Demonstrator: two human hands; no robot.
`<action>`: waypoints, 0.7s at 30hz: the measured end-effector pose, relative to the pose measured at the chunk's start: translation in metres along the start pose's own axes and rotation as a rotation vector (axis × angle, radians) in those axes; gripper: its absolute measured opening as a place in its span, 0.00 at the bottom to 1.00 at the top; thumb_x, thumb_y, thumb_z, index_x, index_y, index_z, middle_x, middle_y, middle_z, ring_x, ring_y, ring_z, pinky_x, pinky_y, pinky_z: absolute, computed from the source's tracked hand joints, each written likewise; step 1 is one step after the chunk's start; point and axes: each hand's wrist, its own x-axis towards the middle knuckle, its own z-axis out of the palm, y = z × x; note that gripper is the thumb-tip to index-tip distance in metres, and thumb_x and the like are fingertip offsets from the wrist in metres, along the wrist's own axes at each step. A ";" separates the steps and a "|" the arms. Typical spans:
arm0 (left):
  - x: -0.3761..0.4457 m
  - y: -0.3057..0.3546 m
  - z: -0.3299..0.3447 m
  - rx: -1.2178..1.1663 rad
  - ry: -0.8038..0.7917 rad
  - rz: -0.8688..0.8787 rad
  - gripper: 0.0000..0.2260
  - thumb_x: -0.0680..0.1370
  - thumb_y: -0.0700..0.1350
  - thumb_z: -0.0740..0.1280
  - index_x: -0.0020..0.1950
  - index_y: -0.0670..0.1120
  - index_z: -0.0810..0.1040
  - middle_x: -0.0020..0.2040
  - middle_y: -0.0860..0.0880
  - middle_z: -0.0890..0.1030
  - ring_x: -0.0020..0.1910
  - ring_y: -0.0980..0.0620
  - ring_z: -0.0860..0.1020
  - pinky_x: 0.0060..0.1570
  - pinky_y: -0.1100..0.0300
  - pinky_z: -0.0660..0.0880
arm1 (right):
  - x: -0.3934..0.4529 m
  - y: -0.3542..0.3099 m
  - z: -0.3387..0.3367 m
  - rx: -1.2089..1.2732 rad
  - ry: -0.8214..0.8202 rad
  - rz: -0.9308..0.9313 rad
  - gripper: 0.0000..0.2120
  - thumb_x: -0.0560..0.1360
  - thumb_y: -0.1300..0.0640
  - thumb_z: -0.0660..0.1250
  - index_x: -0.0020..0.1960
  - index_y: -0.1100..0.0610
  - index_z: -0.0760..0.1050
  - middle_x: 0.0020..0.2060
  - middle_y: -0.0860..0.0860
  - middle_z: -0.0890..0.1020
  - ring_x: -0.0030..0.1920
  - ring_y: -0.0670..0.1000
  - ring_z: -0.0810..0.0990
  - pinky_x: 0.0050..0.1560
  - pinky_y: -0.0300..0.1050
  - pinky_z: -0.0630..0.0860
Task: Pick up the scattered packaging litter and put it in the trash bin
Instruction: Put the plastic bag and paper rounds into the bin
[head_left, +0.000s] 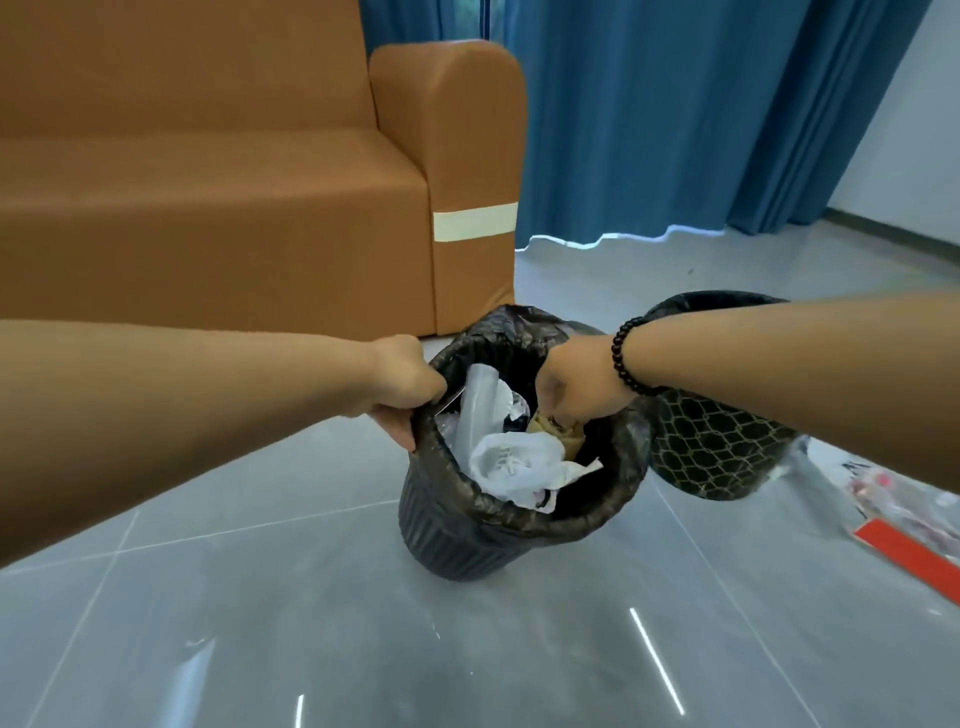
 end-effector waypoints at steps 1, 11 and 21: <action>0.005 0.000 -0.001 -0.023 -0.001 -0.011 0.11 0.77 0.38 0.59 0.51 0.31 0.75 0.39 0.35 0.84 0.38 0.40 0.84 0.39 0.49 0.82 | 0.002 0.007 0.001 0.026 0.030 -0.001 0.13 0.77 0.56 0.62 0.59 0.57 0.77 0.56 0.51 0.81 0.56 0.52 0.78 0.58 0.47 0.76; 0.027 0.034 0.000 -0.425 0.151 -0.136 0.07 0.77 0.40 0.65 0.42 0.37 0.77 0.25 0.42 0.80 0.20 0.51 0.77 0.26 0.63 0.79 | 0.012 0.137 0.006 0.573 0.655 0.132 0.15 0.72 0.56 0.66 0.59 0.53 0.75 0.53 0.50 0.75 0.51 0.50 0.75 0.53 0.40 0.70; 0.047 0.103 0.034 -0.506 0.324 -0.235 0.05 0.75 0.38 0.65 0.42 0.38 0.77 0.26 0.44 0.78 0.21 0.53 0.74 0.18 0.66 0.68 | 0.041 0.201 0.010 1.119 0.483 0.033 0.18 0.73 0.55 0.67 0.62 0.51 0.71 0.50 0.48 0.80 0.48 0.48 0.80 0.45 0.41 0.77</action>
